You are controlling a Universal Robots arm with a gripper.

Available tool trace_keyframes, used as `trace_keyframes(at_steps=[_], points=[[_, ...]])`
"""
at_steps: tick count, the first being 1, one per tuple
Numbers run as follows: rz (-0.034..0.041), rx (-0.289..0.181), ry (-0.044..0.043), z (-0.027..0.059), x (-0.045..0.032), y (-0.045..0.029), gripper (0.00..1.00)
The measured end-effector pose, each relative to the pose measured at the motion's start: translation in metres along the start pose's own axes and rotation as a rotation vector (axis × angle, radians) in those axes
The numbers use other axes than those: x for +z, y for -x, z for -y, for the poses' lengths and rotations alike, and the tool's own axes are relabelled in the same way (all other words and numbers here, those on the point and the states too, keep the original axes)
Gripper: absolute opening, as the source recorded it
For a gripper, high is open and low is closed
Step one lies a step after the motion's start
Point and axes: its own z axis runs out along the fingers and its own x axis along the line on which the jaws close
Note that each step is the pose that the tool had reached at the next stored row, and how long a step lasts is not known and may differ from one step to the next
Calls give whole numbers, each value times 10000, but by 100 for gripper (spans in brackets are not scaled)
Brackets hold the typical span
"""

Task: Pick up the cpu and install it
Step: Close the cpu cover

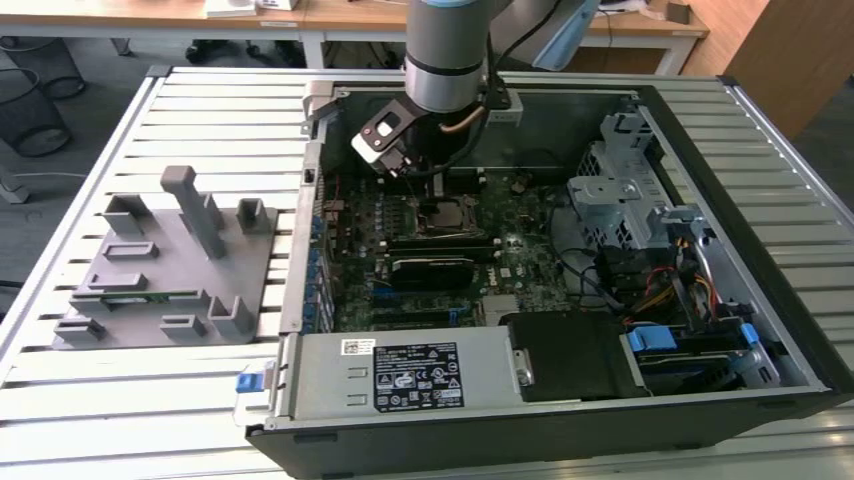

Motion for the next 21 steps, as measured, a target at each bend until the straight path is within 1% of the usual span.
trace_keyframes(at_steps=[6, 10, 12, 15, 17, 21], points=[[1, -30, -1, 16, 74, 0, 11], [-1, -32, -4, 17, 86, 1, 11], [-25, -32, 11, 16, 75, -2, 11], [-14, -32, 1, 18, 15, 0, 11], [-14, -33, 2, 19, -12, 0, 11], [-15, -39, 2, 19, -19, -1, 11]])
